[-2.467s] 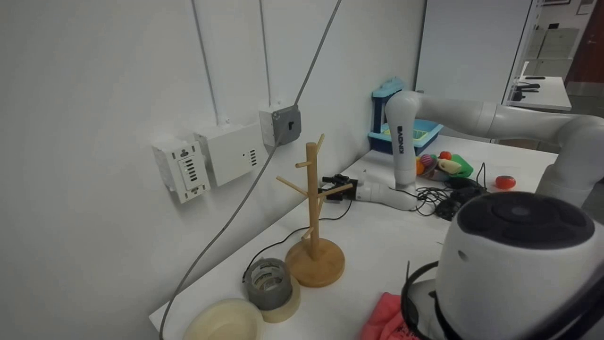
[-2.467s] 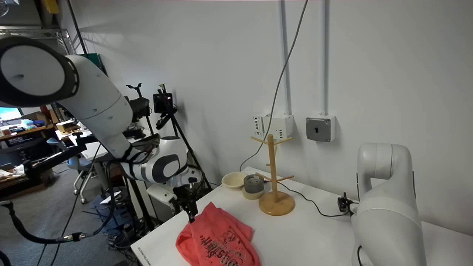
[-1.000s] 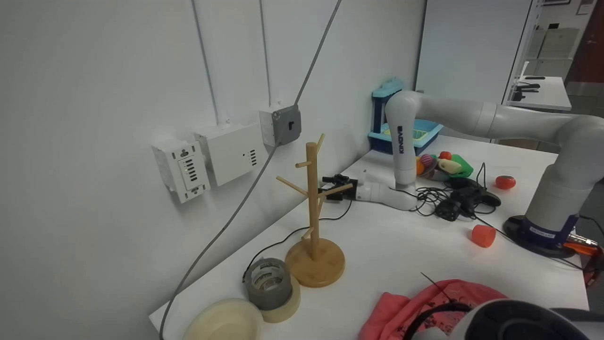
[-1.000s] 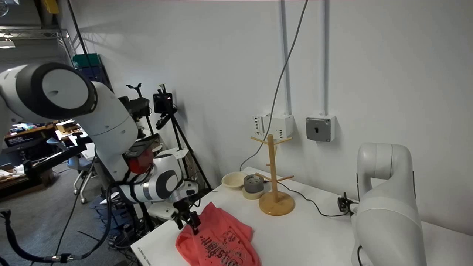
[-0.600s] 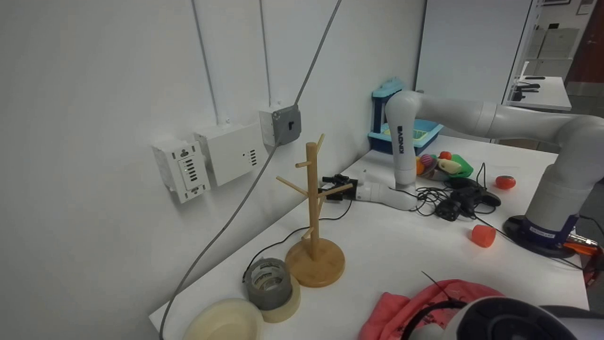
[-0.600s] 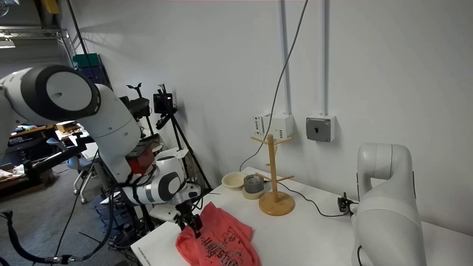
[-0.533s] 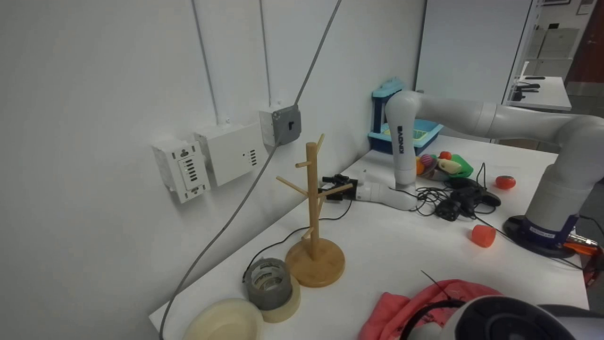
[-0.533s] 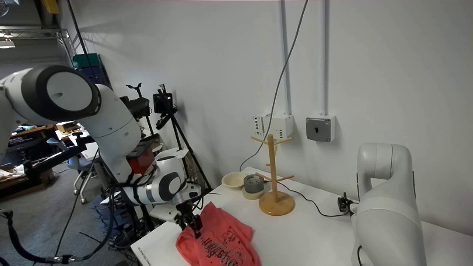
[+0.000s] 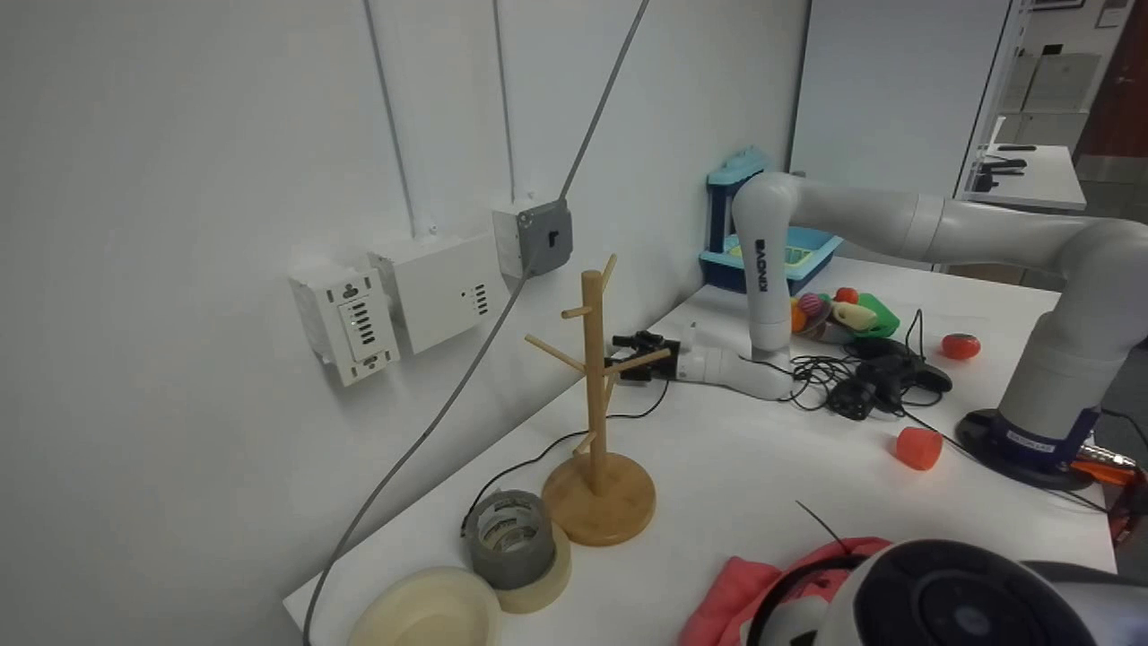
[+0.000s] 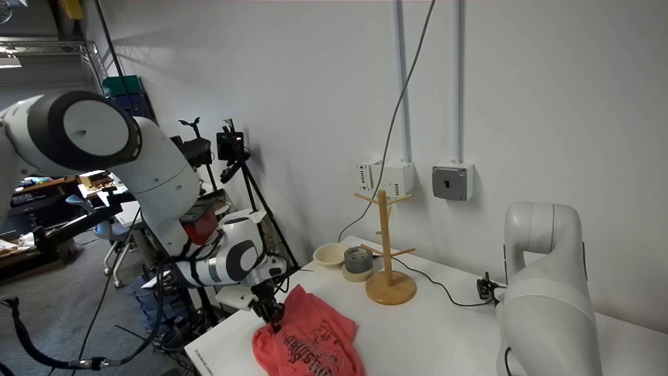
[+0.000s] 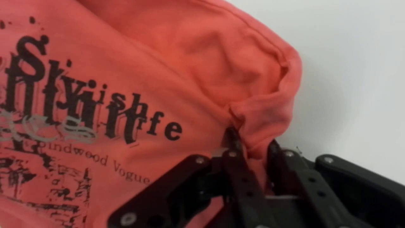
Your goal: Fold the orange cloth
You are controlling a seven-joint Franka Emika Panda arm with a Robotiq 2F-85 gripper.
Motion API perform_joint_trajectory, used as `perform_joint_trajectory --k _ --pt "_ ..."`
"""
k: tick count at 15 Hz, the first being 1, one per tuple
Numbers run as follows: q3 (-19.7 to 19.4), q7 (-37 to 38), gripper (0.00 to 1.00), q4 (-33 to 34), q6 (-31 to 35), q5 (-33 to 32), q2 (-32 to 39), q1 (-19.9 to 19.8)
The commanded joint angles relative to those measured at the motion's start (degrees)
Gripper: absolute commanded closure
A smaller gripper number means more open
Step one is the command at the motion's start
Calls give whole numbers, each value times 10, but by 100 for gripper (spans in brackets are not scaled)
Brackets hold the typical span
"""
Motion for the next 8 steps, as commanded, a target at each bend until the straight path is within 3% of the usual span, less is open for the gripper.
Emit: perform_joint_trajectory --k 1,8 --pt "15 -7 100 0 -5 25 -7 -20" --pt "121 -75 97 -50 6 151 -97 -154"
